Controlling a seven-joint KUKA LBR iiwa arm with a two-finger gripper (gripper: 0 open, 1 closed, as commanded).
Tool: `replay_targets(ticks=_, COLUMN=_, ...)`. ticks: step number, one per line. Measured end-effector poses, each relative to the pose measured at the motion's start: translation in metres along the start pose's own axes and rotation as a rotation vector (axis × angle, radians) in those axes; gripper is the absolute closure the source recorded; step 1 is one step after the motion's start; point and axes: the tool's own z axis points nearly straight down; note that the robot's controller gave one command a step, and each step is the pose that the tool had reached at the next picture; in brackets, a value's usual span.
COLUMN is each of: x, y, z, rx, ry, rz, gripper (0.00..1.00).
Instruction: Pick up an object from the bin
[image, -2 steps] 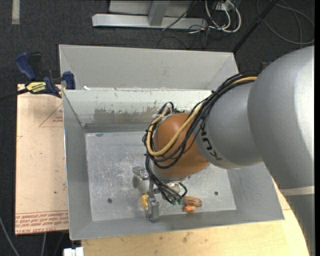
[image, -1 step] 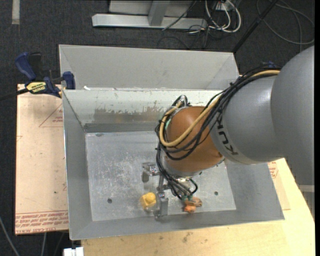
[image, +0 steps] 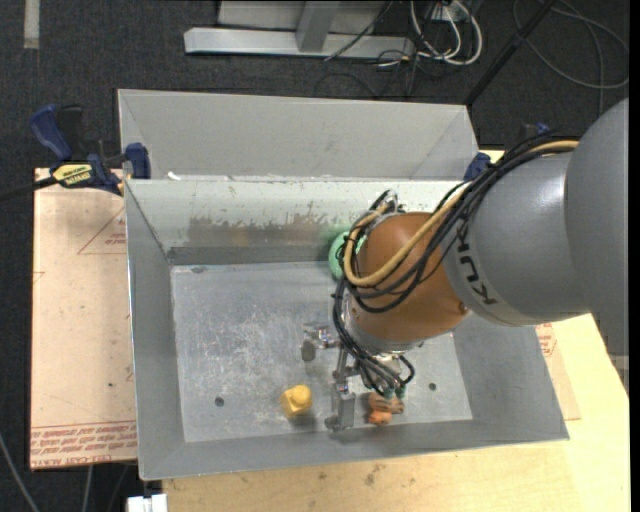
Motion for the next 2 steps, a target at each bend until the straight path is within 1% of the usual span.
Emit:
replay_targets(ticks=1, x=0.009, y=0.012, z=0.022, rx=0.001, ry=-0.001, rz=-0.15, gripper=0.0)
replay_targets(ticks=2, x=0.004, y=0.034, z=0.031, rx=-0.003, ry=0.003, rz=-0.581, gripper=1.0)
